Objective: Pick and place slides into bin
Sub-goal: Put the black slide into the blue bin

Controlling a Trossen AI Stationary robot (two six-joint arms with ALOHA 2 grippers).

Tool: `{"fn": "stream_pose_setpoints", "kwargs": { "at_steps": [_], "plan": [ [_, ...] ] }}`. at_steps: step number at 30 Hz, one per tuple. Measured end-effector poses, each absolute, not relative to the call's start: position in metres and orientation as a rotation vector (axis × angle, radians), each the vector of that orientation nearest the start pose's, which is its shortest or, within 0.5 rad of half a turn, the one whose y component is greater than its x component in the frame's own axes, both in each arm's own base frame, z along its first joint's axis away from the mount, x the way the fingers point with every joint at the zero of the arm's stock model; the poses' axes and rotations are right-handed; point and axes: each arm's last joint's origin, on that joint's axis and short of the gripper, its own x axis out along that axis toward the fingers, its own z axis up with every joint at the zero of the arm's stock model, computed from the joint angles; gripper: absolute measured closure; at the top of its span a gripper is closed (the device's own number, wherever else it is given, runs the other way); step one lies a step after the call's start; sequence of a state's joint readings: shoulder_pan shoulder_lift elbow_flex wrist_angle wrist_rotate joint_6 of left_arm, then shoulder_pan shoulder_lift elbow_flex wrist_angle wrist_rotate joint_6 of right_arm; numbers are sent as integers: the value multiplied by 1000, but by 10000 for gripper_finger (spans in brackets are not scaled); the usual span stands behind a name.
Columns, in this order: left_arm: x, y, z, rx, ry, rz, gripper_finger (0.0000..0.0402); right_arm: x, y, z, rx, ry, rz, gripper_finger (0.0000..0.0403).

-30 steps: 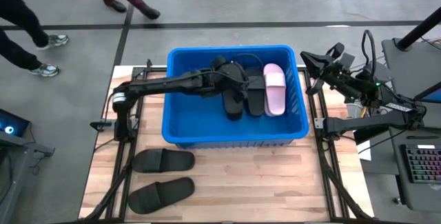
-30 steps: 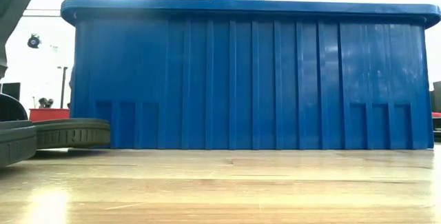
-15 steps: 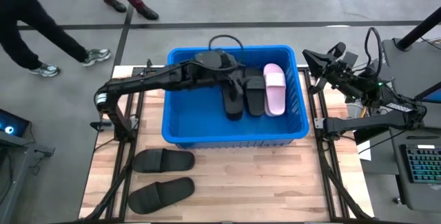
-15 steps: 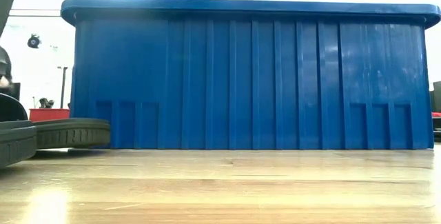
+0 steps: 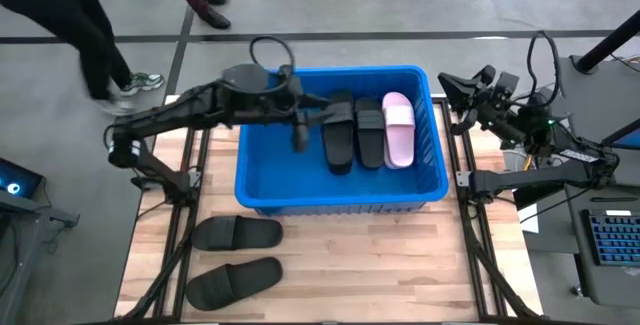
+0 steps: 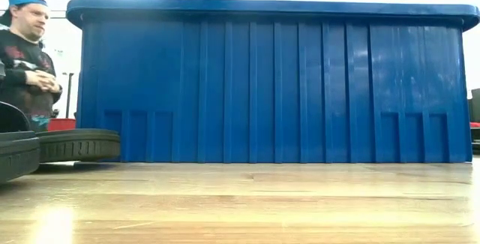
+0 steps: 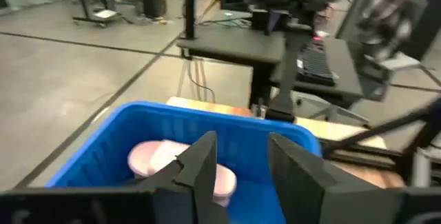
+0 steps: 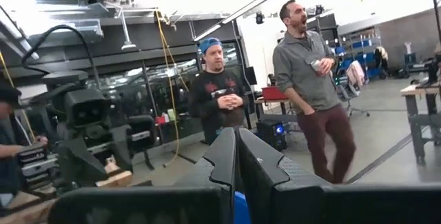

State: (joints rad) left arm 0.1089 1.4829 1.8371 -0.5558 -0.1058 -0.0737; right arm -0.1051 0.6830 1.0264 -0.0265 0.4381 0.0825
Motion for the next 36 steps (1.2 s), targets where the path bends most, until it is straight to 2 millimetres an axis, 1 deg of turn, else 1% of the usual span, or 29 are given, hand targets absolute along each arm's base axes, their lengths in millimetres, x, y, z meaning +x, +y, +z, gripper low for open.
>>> {"fn": "stream_pose_setpoints", "kwargs": {
  "at_steps": [4,8,13,18,24,29,33,36],
  "plan": [
    [274,19,492,-78,256,168,301,115,-25,437,214,-350,-512,394],
    [250,4,490,-138,360,116,306,122,-25,432,280,-325,-506,394],
    [223,-11,482,-246,525,45,306,139,-27,424,325,-282,-507,394],
    [201,-23,475,-339,672,40,306,156,-29,417,343,-239,-512,394],
    [186,-28,465,-461,821,105,306,172,-30,415,359,-256,-506,394],
    [177,-30,457,-546,960,156,306,179,-31,416,360,-266,-505,394],
    [174,-30,450,-580,1051,213,306,179,-31,417,361,-267,-504,394],
    [177,-34,446,-585,1079,185,306,179,-31,417,361,-265,-505,394]
  ]
}}
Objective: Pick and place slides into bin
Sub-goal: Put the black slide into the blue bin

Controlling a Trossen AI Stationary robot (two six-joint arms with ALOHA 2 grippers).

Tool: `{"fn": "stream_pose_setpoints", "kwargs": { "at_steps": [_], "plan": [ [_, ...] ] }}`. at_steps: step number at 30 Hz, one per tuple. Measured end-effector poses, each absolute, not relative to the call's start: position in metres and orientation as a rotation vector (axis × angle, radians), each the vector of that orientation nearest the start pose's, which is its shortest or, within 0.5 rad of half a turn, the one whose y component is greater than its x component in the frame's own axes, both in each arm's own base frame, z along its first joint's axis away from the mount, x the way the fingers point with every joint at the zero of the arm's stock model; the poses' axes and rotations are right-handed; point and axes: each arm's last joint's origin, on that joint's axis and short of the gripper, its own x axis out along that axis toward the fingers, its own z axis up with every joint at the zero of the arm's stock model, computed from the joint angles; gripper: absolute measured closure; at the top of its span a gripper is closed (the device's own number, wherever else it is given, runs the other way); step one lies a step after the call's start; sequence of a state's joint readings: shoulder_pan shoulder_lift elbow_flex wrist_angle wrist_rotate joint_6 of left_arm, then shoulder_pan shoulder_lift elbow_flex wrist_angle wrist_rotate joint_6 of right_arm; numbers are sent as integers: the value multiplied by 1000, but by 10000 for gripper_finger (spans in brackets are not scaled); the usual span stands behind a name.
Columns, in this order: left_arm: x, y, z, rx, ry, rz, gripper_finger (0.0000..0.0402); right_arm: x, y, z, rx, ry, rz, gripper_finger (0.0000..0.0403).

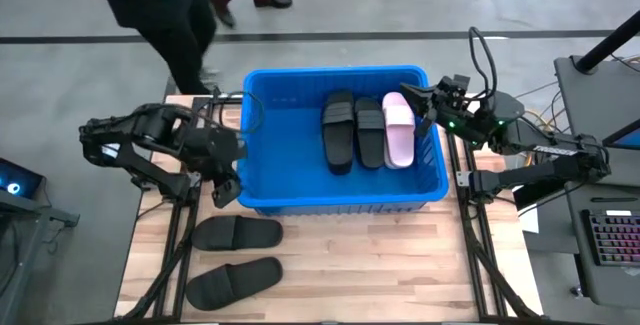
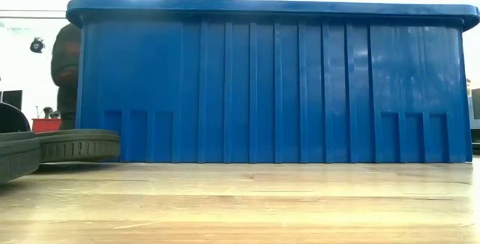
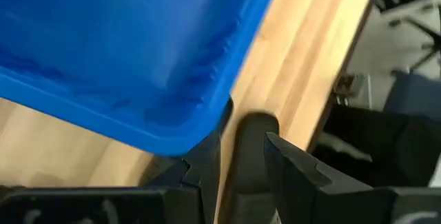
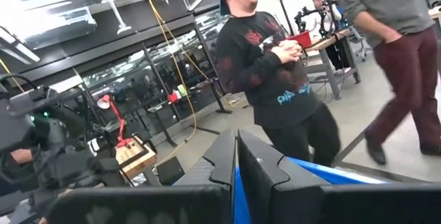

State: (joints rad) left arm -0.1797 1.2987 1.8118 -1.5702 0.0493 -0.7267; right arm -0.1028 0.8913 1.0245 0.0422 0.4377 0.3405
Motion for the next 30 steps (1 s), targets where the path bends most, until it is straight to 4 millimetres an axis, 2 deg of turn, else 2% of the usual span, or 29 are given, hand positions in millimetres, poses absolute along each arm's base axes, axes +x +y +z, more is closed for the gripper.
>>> {"fn": "stream_pose_setpoints", "kwargs": {
  "at_steps": [6,9,13,20,24,30],
  "plan": [
    [179,-46,429,-637,1245,-9,306,179,-31,418,362,-269,-504,394],
    [181,-52,412,-649,1355,-122,306,179,-31,418,362,-270,-504,394],
    [183,-59,387,-669,1488,-189,306,179,-31,418,362,-270,-504,394],
    [182,-66,354,-865,1708,-372,306,179,-31,418,362,-270,-504,394],
    [177,-69,348,-866,1733,-486,306,179,-31,418,362,-270,-504,394],
    [171,-69,349,-853,1707,-522,306,179,-31,418,362,-269,-504,394]
  ]
}}
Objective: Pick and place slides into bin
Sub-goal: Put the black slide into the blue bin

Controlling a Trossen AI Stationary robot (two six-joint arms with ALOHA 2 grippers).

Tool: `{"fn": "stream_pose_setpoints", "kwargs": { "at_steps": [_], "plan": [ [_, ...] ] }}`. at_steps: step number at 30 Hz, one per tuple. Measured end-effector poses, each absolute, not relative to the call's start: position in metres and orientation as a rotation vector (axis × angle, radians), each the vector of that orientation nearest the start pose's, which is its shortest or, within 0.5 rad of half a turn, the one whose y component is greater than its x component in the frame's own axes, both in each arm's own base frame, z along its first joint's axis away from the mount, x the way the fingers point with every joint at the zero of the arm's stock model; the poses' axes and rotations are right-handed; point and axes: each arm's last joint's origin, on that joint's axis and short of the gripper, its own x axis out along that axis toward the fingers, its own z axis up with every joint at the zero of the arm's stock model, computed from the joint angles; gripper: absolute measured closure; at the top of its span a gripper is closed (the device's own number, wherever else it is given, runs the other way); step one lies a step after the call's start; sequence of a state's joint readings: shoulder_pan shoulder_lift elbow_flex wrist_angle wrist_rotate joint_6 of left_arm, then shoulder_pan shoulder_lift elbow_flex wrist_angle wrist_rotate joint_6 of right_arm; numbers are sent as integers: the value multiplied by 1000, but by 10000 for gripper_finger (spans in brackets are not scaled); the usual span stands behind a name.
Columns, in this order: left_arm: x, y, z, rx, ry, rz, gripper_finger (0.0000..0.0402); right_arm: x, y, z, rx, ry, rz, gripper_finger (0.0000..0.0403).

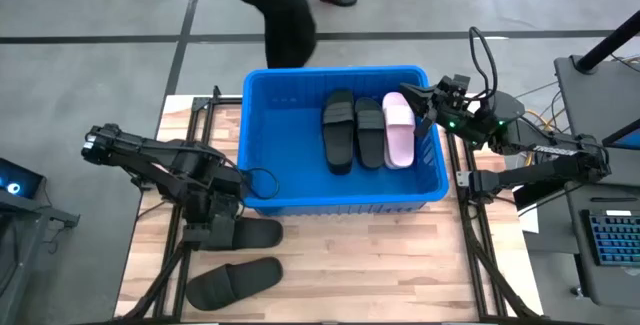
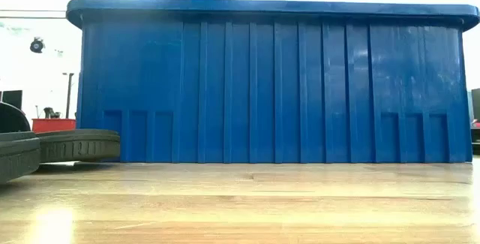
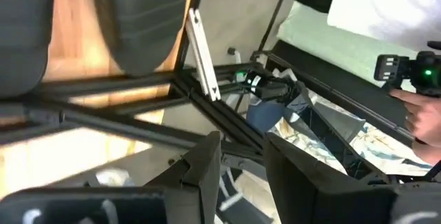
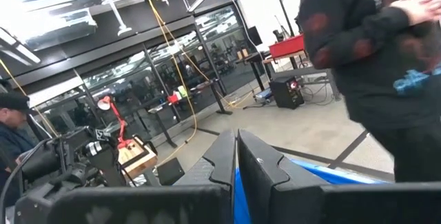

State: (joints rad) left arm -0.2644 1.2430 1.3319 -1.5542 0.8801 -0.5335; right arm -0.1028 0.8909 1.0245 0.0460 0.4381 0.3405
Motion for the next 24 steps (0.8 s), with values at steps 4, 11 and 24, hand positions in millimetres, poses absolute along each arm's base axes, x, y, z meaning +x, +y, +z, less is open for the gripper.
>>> {"fn": "stream_pose_setpoints", "kwargs": {
  "at_steps": [4,11,24],
  "plan": [
    [169,-73,353,-839,1635,-610,306,179,-31,417,359,-258,-506,394],
    [164,-75,370,-908,1488,-896,306,180,-31,414,356,-236,-510,394],
    [181,-77,402,-699,969,-968,234,180,-31,414,363,-230,-511,394]
  ]
}}
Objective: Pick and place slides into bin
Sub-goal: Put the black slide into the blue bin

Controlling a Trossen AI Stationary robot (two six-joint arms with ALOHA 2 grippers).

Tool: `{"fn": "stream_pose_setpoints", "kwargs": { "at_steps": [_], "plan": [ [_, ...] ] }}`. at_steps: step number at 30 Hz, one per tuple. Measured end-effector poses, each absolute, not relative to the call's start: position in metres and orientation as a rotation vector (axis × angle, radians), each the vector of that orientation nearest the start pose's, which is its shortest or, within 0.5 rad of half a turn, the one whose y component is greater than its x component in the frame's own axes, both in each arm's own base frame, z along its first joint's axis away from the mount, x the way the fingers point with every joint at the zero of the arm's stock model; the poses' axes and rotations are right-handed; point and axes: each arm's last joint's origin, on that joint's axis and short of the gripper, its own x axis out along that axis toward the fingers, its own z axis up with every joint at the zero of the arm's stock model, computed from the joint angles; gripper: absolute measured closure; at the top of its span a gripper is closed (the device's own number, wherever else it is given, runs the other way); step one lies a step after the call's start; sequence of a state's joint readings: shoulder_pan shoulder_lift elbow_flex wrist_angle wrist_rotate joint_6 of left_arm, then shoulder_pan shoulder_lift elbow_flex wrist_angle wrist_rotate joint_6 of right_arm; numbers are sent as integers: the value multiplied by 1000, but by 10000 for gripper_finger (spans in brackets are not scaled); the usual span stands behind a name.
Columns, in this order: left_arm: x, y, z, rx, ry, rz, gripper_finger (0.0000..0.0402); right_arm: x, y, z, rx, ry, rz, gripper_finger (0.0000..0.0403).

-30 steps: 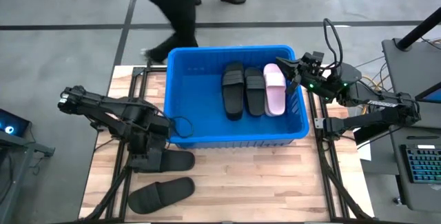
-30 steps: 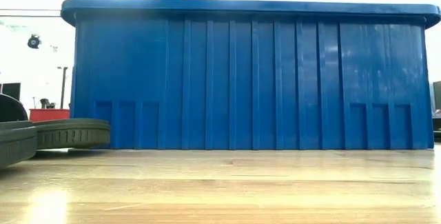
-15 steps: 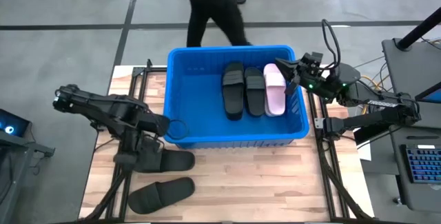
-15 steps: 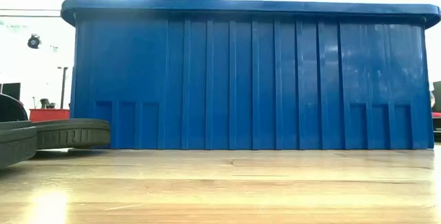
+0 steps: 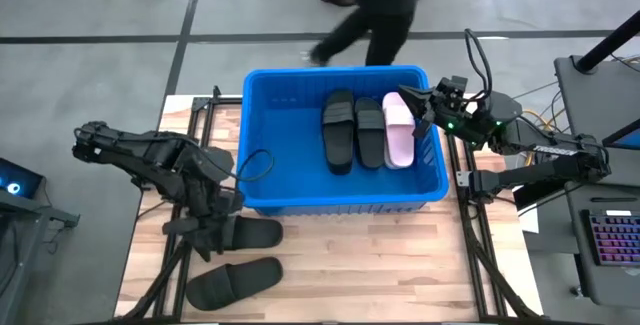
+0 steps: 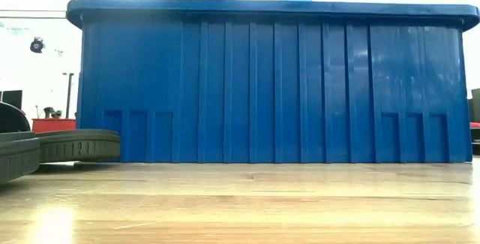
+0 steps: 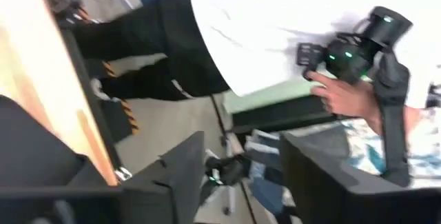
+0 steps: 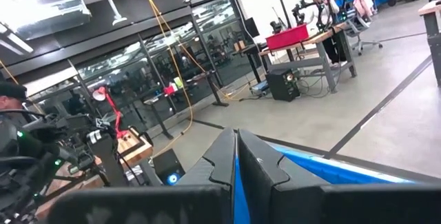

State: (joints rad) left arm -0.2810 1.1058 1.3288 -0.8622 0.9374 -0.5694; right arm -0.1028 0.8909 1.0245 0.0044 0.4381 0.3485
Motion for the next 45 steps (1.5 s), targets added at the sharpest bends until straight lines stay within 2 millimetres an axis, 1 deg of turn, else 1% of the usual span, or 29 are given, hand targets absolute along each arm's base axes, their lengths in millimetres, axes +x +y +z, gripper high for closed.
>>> {"fn": "stream_pose_setpoints", "kwargs": {
  "at_steps": [4,8,10,12,16,19,21,27,30,33,36,40,45],
  "plan": [
    [184,-76,401,-679,936,-913,167,180,-31,414,385,-237,-508,394],
    [188,-78,397,-680,953,-890,101,180,-31,414,406,-243,-506,394],
    [191,-78,395,-690,968,-885,77,180,-31,414,407,-243,-506,394],
    [195,-79,393,-707,988,-868,63,180,-31,414,407,-243,-506,394],
    [204,-82,386,-721,1027,-874,58,180,-31,414,407,-243,-506,394],
    [202,-82,386,-729,1037,-866,60,180,-31,414,406,-243,-506,394],
    [200,-80,386,-742,1042,-809,61,180,-31,414,406,-243,-506,394],
    [191,-73,389,-822,1045,-567,61,180,-31,414,406,-243,-506,394],
    [190,-70,386,-933,1069,-366,61,180,-31,414,406,-243,-506,394],
    [190,-71,384,-1030,1059,-178,61,180,-31,414,405,-243,-506,394],
    [194,-77,379,-1089,1049,-39,61,180,-31,414,406,-243,-506,394],
    [205,-88,371,-1117,1062,81,62,179,-31,414,397,-242,-507,394],
    [212,-104,354,-1111,1160,256,62,179,-31,413,374,-222,-506,394]
  ]
}}
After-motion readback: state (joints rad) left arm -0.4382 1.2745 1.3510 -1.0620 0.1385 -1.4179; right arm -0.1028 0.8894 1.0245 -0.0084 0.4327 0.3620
